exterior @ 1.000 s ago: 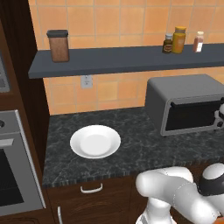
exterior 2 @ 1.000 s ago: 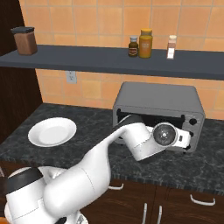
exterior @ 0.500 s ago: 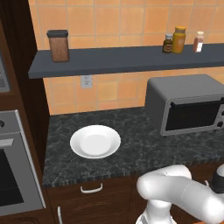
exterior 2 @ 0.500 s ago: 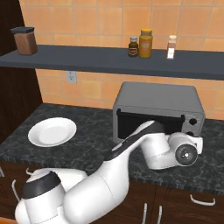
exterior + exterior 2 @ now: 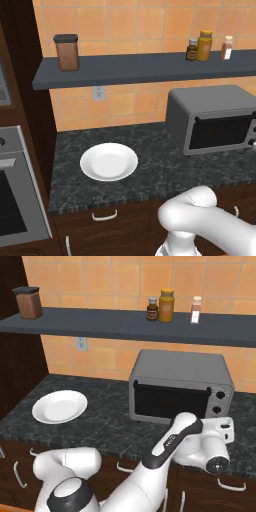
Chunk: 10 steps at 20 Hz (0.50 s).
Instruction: Pick up the kebab skewer and baguette bread, and place them inside the toaster oven. Close the toaster oven door and start by setting the timer.
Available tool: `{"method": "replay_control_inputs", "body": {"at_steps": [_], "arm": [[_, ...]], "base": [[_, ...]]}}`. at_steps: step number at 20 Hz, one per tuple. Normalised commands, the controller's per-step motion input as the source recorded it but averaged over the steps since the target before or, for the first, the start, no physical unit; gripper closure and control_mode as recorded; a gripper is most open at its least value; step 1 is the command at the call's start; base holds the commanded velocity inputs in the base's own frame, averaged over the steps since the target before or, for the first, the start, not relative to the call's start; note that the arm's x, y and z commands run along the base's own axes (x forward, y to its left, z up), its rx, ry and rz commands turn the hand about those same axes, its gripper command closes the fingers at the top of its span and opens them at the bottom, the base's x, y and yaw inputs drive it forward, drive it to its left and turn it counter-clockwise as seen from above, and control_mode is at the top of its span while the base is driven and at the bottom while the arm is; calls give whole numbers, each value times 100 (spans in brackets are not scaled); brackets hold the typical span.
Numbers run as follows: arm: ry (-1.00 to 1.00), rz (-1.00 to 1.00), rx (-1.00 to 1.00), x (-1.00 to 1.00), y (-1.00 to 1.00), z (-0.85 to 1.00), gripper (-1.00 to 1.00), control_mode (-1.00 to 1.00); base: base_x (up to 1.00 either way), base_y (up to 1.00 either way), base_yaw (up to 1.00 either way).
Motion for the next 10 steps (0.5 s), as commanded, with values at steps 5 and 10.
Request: {"method": "replay_control_inputs", "body": {"at_steps": [5, 10], "arm": [[-26, 1, -8, 31, -16, -9, -100, -100], [-18, 1, -1, 20, -26, 0, -100, -100]], "base": [[0, 0, 0], [0, 0, 0]]}}
